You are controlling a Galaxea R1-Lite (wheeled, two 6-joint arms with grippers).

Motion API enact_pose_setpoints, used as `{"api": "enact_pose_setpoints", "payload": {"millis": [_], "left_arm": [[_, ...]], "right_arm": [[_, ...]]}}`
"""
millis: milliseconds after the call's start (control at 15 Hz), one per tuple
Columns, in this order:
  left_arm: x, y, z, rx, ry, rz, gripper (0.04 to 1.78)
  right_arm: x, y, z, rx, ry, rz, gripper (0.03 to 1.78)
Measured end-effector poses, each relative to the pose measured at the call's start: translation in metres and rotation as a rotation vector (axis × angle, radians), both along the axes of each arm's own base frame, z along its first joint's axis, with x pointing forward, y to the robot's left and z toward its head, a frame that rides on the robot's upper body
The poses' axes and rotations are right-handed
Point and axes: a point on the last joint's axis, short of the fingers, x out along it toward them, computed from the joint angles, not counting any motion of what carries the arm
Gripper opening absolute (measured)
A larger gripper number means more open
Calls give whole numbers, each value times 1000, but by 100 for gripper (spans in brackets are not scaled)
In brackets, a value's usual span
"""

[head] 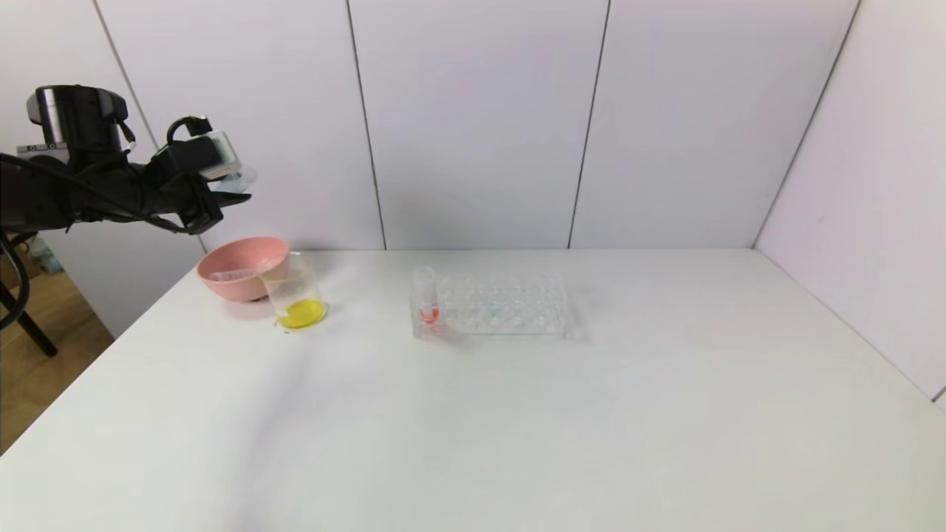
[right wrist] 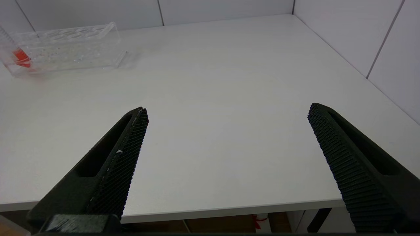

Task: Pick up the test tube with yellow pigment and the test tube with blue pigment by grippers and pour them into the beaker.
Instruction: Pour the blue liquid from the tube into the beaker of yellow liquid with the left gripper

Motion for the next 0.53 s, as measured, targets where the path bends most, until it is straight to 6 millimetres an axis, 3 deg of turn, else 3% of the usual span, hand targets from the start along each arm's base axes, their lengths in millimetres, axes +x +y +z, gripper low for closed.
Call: {"api": "enact_pose_setpoints", "payload": {"millis": [533], "left_arm": [[2, -14, -4, -11, 20, -33, 45]], "right_arm": [[0, 0, 0, 0, 0, 0, 177]]}}
